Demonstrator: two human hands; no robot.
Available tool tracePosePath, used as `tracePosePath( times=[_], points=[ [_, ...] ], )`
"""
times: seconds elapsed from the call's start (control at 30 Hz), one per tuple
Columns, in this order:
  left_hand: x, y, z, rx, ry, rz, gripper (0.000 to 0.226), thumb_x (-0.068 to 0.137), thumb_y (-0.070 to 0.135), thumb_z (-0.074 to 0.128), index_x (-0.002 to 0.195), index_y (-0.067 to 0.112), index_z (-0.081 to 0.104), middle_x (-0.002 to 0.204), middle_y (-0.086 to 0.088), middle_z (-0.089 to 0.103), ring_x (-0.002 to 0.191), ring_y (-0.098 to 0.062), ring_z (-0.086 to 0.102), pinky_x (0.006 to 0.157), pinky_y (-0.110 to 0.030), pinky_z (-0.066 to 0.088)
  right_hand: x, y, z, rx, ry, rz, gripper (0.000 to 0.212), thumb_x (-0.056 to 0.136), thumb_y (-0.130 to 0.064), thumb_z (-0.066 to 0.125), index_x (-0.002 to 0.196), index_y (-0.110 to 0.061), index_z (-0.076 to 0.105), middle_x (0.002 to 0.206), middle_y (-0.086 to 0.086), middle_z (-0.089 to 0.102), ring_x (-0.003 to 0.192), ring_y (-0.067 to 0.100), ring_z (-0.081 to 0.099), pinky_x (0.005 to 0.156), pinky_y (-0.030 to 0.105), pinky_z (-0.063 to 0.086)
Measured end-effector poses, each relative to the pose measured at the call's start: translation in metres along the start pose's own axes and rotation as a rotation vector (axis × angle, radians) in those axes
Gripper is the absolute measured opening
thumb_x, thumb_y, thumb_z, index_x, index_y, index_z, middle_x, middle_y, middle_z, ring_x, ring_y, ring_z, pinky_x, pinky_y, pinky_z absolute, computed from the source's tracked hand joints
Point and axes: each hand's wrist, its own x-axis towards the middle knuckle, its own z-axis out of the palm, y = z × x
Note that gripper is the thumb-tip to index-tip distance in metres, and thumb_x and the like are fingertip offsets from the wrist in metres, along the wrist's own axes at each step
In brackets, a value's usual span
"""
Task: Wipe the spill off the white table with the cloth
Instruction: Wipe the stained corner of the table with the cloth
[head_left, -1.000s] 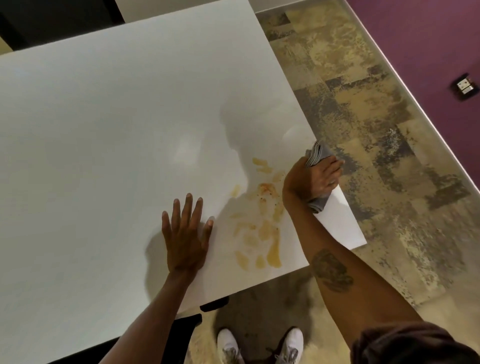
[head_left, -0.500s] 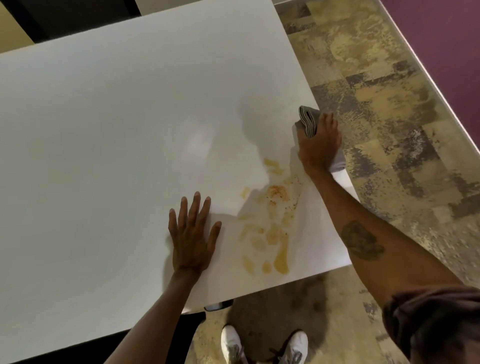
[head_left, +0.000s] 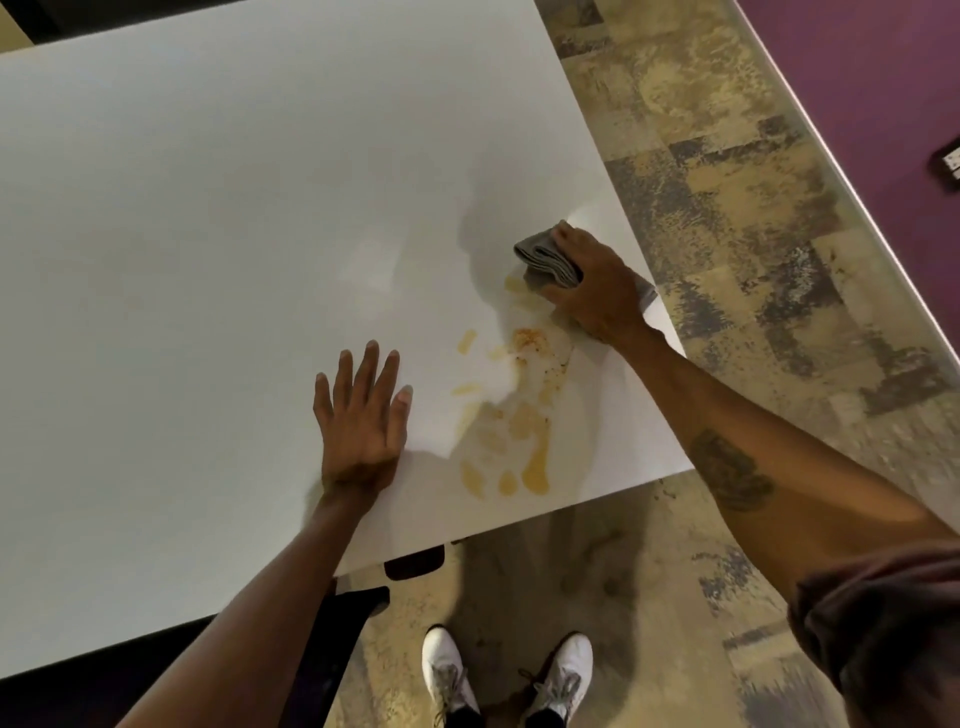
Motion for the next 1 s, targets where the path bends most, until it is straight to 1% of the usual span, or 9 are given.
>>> tracePosePath(
  times=[0.07,0.13,0.27,0.4,0.57,0.7,0.77,0.9,1.0],
  points=[
    [0.0,-0.004,0.002,-0.003,-0.021,0.003,0.06,0.106,0.051,0.017,0.159,0.028,0.034,0.17,0.003,0.022,0.16,-0.022,0.01,0.128,-0.053,0.005,-0.017,-0.003,0.0,0.01,-0.035,-0.062,0.077,0.082,-0.038,0.074,0.147,-0.008,0.044,0.152,0.012,0.046,0.139,0.029,0.045,0.116,0.045,0.036],
    [0.0,-0.007,0.005,-0.003,-0.039,-0.002,0.062,0.106,0.055,0.011,0.16,0.031,0.03,0.171,0.006,0.019,0.16,-0.021,0.006,0.128,-0.052,0.002,-0.036,-0.006,0.001,0.019,-0.062,-0.092,0.08,0.079,-0.042,0.072,0.146,-0.007,0.045,0.15,0.012,0.048,0.138,0.03,0.047,0.114,0.048,0.039],
    [-0.001,-0.008,0.007,-0.004,-0.004,0.0,0.06,0.106,0.054,0.013,0.157,0.032,0.035,0.169,0.007,0.025,0.16,-0.019,0.011,0.127,-0.047,0.0,-0.077,-0.013,0.003,0.048,-0.113,-0.102,0.087,0.073,-0.059,0.06,0.146,-0.013,0.048,0.151,0.006,0.048,0.139,0.025,0.046,0.117,0.041,0.036],
    [-0.004,-0.006,0.006,0.005,0.011,0.023,0.057,0.107,0.048,0.017,0.157,0.027,0.037,0.168,0.003,0.027,0.159,-0.023,0.014,0.127,-0.05,0.003,-0.123,-0.013,0.013,0.052,-0.107,-0.167,0.078,0.077,-0.046,0.076,0.143,-0.012,0.051,0.151,0.004,0.048,0.142,0.024,0.043,0.119,0.045,0.033],
    [-0.009,-0.01,0.002,-0.051,-0.062,0.055,0.053,0.111,0.037,0.022,0.161,0.019,0.029,0.171,-0.003,0.018,0.16,-0.026,0.007,0.128,-0.052,-0.002,-0.169,-0.02,0.024,0.053,-0.067,-0.152,0.076,0.08,-0.05,0.071,0.141,-0.009,0.053,0.15,0.006,0.05,0.141,0.025,0.044,0.116,0.051,0.036],
    [-0.019,-0.021,-0.002,-0.068,-0.109,0.15,0.058,0.109,0.042,0.014,0.162,0.019,0.024,0.172,-0.002,0.013,0.16,-0.024,0.002,0.129,-0.052,-0.003,-0.194,-0.036,0.037,0.003,0.05,-0.002,0.08,0.08,-0.061,0.053,0.143,-0.012,0.051,0.151,0.004,0.049,0.14,0.022,0.045,0.115,0.043,0.039],
    [-0.023,-0.021,-0.002,-0.049,-0.103,0.159,0.062,0.108,0.046,0.008,0.162,0.021,0.022,0.172,0.0,0.013,0.16,-0.022,0.002,0.129,-0.052,-0.001,-0.202,-0.05,0.049,-0.036,0.162,0.122,0.077,0.084,-0.061,0.055,0.145,-0.013,0.048,0.151,0.004,0.048,0.138,0.022,0.046,0.115,0.039,0.039],
    [-0.024,-0.018,0.001,0.084,-0.036,0.094,0.062,0.108,0.05,0.009,0.16,0.023,0.028,0.17,0.002,0.023,0.16,-0.026,0.011,0.127,-0.057,0.007,-0.205,-0.093,0.082,-0.01,0.406,0.532,0.076,0.093,-0.053,0.055,0.152,-0.011,0.034,0.159,0.007,0.036,0.146,0.025,0.033,0.122,0.042,0.027],
    [-0.022,-0.021,0.003,0.13,0.009,0.051,0.061,0.108,0.052,0.013,0.16,0.023,0.03,0.17,-0.001,0.023,0.159,-0.029,0.012,0.125,-0.06,0.006,-0.19,-0.121,0.095,0.08,0.564,0.788,0.073,0.095,-0.044,0.05,0.155,-0.008,0.027,0.164,0.007,0.025,0.151,0.025,0.023,0.124,0.045,0.02]
  ],
)
